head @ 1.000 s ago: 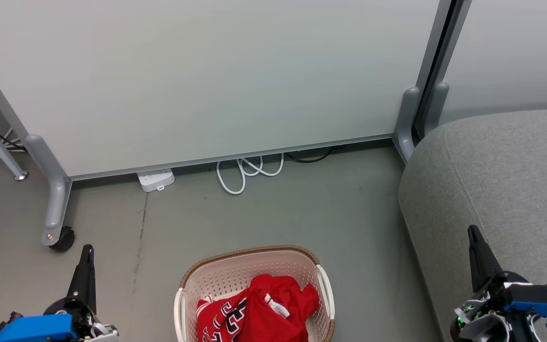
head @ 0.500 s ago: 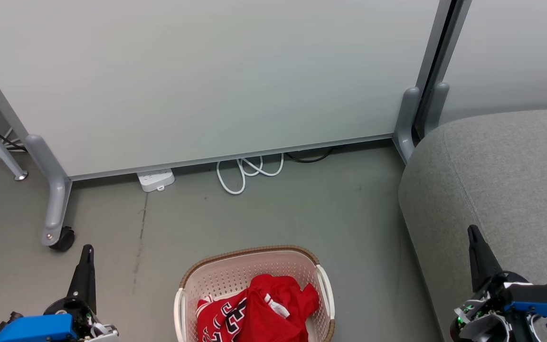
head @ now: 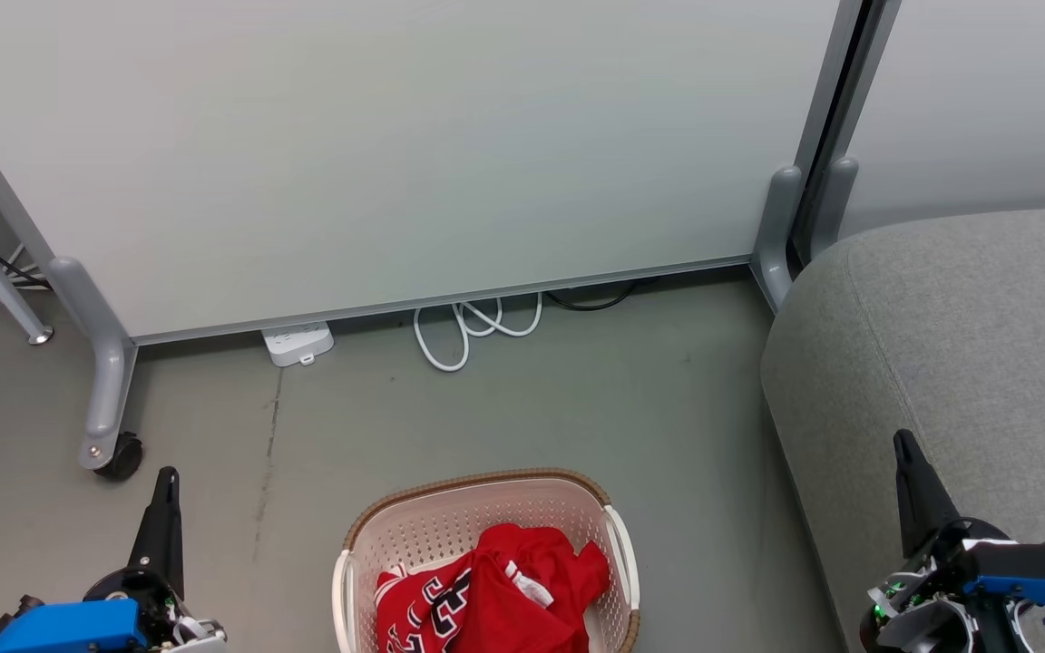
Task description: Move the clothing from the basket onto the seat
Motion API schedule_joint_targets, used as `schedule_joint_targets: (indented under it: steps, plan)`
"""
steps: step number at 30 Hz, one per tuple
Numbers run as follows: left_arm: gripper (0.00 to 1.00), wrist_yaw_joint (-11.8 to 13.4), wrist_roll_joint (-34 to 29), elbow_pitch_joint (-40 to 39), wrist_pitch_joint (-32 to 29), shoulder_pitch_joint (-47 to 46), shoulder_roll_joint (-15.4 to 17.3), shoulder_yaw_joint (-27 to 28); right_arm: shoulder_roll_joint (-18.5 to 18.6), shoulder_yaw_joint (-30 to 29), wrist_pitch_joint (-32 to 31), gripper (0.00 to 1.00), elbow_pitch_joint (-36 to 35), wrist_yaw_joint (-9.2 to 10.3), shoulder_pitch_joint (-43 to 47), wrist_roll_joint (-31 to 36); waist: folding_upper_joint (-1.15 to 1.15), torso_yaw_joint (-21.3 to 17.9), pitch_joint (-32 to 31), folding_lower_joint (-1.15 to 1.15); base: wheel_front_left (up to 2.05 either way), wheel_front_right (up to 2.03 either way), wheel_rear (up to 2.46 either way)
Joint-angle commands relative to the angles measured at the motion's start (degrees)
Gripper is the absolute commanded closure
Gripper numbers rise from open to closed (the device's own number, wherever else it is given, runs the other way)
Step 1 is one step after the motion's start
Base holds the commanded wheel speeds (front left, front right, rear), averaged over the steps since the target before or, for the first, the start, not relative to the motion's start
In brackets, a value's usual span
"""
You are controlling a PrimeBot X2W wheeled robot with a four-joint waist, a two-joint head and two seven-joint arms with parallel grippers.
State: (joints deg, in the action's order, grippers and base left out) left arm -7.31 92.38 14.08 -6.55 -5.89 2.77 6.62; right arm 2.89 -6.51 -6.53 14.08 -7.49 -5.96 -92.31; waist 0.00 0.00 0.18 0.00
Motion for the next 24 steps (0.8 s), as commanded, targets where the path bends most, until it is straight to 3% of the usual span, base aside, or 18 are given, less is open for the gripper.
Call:
schedule_joint_targets:
  steps: [1,2,13,24]
  plan:
    - [1.0,-0.36,0.06,-0.23,-0.11,-0.69,0.22,-0.05,-0.08,-0.05,0.01,1.0,0.01,0.0,-0.63,-0.21,0.0,0.0,0.0,0.0,0.0,0.0,0.0]
    - [0.0,0.0,-0.01,0.01,0.02,0.0,0.0,-0.02,0.0,0.01,0.02,0.0,-0.01,0.0,0.0,0.01,0.0,0.0,0.0,0.0,0.0,0.0,0.0]
    - [0.0,0.49,-1.7,1.06,2.38,0.77,-0.45,-2.02,-0.15,1.59,2.31,0.0,0.66,0.01,1.6,2.4,0.0,0.01,-0.04,0.0,0.0,0.0,0.0]
    - [0.0,2.72,-14.51,-0.55,5.31,0.43,-0.33,-4.86,-0.11,1.85,4.73,0.0,0.07,0.01,1.29,18.93,0.0,-0.09,-0.03,0.0,0.0,0.0,0.0]
